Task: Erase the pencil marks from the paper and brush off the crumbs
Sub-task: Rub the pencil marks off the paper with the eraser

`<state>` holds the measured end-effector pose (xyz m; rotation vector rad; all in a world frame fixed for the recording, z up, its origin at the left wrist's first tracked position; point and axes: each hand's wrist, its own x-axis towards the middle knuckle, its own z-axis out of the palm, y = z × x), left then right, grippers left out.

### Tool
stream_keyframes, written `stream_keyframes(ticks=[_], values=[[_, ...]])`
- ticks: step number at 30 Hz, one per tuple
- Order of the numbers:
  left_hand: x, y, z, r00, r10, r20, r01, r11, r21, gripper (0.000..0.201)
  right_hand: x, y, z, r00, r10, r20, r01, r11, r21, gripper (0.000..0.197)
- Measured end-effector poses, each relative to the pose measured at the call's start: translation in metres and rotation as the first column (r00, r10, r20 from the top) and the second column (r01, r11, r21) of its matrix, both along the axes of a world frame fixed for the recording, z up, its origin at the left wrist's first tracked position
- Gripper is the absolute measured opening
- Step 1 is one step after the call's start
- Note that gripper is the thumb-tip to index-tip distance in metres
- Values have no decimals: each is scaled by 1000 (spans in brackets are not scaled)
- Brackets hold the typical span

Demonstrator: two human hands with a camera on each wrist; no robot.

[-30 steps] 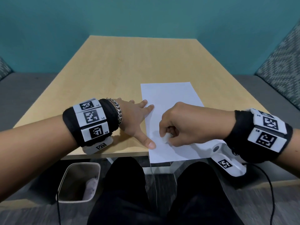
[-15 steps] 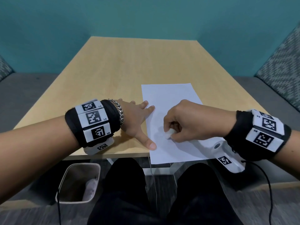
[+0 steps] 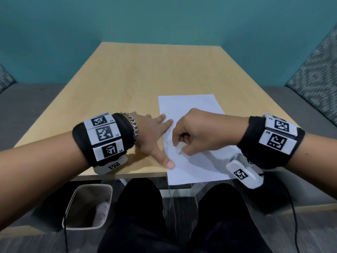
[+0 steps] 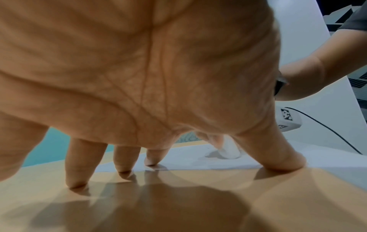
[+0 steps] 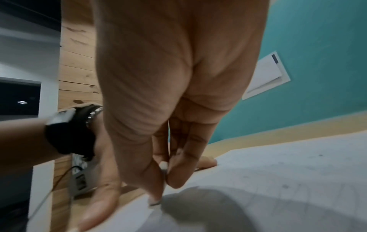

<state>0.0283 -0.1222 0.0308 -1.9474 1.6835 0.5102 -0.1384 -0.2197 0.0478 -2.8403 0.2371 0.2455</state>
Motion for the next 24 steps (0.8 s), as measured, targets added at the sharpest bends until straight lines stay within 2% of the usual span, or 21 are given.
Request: stream_keyframes(ticks=[5,9,14,17,21,24], values=[[-2,1,1,1000,16,-2,-16,1000,9,147,9,-9,-6,989,-98,113,108,991,-80,22],[-2,2,2,1000,11,-12,-11,1000,3,143,6,3,-2,999,-38,15,39,999,-15,23],[-1,1,2,1000,14,-5,-14,1000,8,150,10,-25,1,980,-168,103,180,976,-119,24],[0,2,2,1000,9,-17,-9,1000,3,149,1,-40,10,960,-258,111,267,961,-70,21],[0,-1,5,1000,7,-11,-7,999,32,146,-12,-34,3,967,-248,52,252,962,-109,19],[-5,-8,9,1000,0,27,-1,999,32,146,-15,-32,-4,965,-250,76,258,957,-130,18]])
